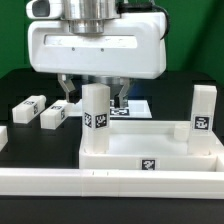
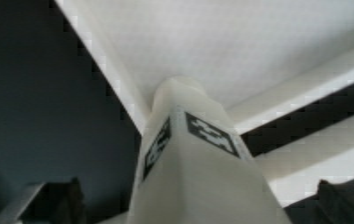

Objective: Assemble desk

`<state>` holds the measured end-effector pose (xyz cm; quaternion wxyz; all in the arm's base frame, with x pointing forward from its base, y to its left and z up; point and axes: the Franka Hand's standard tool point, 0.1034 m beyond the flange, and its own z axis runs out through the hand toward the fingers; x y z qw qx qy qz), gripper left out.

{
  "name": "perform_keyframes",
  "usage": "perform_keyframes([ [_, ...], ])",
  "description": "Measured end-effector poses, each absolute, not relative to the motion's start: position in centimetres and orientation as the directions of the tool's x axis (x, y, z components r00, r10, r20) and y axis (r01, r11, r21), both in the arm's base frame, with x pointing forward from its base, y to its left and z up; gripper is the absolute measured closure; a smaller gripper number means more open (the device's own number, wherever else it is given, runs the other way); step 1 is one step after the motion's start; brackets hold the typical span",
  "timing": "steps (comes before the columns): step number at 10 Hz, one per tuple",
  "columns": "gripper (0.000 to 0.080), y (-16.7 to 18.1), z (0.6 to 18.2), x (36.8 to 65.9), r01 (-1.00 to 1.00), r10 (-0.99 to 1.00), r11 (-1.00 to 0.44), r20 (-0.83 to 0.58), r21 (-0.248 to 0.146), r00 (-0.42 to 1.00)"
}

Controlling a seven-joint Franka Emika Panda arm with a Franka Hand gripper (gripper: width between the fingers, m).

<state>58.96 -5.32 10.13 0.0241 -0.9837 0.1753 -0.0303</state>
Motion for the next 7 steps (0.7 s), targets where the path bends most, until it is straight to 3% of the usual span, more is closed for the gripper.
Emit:
perform_keyframes([
  [7,0.015,-4.79,10.04,58.97,0.214,0.212,-0.977,0.071,-0.021,0.975],
])
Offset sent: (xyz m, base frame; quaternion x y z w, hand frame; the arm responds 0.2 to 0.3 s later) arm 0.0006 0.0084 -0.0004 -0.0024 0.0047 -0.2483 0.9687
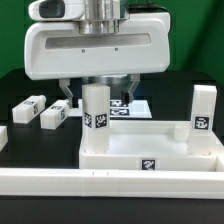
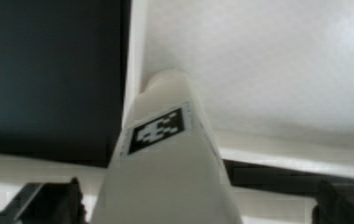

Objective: Assemble desk

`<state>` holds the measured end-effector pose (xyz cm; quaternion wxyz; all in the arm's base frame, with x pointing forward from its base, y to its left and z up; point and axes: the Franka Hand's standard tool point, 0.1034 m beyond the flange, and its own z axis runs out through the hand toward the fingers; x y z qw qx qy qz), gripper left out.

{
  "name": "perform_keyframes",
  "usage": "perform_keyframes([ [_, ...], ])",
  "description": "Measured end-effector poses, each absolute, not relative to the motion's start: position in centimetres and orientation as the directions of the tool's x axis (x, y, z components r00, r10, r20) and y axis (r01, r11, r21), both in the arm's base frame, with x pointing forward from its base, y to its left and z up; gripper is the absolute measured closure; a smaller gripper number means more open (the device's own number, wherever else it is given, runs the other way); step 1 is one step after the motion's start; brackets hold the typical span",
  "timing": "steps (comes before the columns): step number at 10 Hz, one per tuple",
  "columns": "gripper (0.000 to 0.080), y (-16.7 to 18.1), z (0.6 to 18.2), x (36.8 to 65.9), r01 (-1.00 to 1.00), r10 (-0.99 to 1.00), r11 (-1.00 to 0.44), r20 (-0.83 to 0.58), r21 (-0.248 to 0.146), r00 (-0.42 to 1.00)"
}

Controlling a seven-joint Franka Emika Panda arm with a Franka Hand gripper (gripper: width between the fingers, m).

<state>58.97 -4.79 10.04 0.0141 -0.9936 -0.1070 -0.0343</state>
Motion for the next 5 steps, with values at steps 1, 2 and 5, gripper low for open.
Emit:
perform_keyframes([
  [1,0.015,-4.87,10.01,58.94,0.281,0.279,-0.96,0.07,-0.013,0.958],
  [2,0.015,-5.09,9.91,58.87,0.365,0.364,-0.931,0.068,-0.006,0.929],
  [5,0.015,-5.69,9.9,58.97,0.466,0.466,-0.884,0.08,0.015,0.881],
])
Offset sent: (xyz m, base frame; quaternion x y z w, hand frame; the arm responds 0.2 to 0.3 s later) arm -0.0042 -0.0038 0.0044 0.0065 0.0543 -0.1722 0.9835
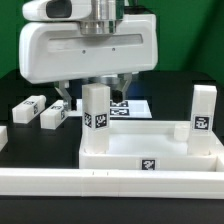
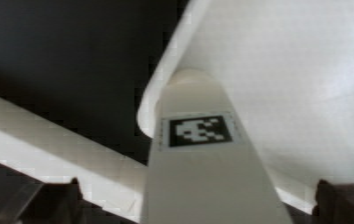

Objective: Assemble desk

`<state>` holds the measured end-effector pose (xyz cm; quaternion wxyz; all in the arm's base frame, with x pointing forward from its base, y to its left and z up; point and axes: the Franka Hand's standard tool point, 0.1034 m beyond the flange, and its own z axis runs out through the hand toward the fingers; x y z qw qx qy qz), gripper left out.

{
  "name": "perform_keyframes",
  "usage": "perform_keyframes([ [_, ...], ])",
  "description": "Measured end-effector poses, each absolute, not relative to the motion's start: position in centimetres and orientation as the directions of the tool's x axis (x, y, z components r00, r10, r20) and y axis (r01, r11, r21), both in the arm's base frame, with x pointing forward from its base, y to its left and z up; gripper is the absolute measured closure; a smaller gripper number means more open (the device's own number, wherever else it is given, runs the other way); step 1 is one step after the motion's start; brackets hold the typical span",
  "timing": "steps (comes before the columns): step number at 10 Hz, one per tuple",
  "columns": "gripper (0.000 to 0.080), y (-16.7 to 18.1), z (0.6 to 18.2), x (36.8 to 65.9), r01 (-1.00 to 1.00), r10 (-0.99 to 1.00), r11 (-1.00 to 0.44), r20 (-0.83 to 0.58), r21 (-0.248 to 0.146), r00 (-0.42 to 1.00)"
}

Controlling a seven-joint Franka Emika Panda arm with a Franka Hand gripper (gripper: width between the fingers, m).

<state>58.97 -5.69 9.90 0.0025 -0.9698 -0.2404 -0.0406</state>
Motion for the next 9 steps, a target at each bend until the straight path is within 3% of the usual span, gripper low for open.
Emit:
perform_keyframes([
  [2,0.0401,-5.69,9.88,58.96,0.466,0.465,-0.885,0.08,0.014,0.881],
  [3,0.0401,-5.69,9.87,58.95,0.466,0.465,-0.885,0.079,0.014,0.882],
  [4,0.0511,-5.69,9.85,58.94,0.461,0.461,-0.887,0.079,0.013,0.884],
  [7,0.0511,-5.68,9.85,58.94,0.396,0.395,-0.918,0.08,0.007,0.915],
  [9,0.0511,-5.73,9.86,58.95,0.226,0.224,-0.974,0.084,-0.015,0.971],
])
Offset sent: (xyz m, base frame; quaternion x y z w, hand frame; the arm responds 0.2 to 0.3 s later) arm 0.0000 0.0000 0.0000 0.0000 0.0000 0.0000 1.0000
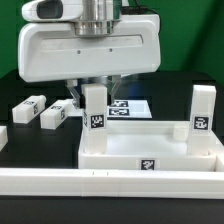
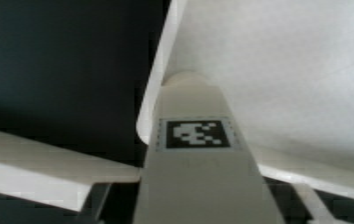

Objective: Assemble desk

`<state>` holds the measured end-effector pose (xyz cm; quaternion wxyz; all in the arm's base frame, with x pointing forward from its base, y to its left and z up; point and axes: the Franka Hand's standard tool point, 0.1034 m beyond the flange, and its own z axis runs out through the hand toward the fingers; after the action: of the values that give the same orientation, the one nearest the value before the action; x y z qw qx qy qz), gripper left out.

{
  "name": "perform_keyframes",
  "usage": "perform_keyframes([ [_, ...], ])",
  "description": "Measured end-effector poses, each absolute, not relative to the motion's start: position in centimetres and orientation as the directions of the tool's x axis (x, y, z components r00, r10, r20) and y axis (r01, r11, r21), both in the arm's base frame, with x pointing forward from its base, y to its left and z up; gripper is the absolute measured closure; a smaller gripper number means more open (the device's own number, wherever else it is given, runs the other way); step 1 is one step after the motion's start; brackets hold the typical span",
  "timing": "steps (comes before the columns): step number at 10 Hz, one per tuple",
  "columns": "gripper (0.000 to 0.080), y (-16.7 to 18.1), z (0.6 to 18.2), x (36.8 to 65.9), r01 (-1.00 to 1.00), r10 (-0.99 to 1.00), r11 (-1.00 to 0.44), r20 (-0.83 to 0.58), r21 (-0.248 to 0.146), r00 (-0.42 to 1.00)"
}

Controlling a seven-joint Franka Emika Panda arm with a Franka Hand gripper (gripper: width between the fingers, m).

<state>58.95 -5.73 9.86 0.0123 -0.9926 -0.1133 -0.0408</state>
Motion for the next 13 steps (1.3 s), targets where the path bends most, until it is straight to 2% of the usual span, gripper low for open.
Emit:
perform_keyframes([
  [4,0.0509,-5.9,9.8,58.9,-0.148,-0.151,-0.988,0.069,-0.045,0.986],
  [9,0.0507,-7.3,9.8,58.7,-0.53,-0.532,-0.847,0.056,-0.051,0.845],
  [13,0.0491,-7.4,9.8,58.5,-0.611,-0.613,-0.79,0.056,-0.042,0.788],
])
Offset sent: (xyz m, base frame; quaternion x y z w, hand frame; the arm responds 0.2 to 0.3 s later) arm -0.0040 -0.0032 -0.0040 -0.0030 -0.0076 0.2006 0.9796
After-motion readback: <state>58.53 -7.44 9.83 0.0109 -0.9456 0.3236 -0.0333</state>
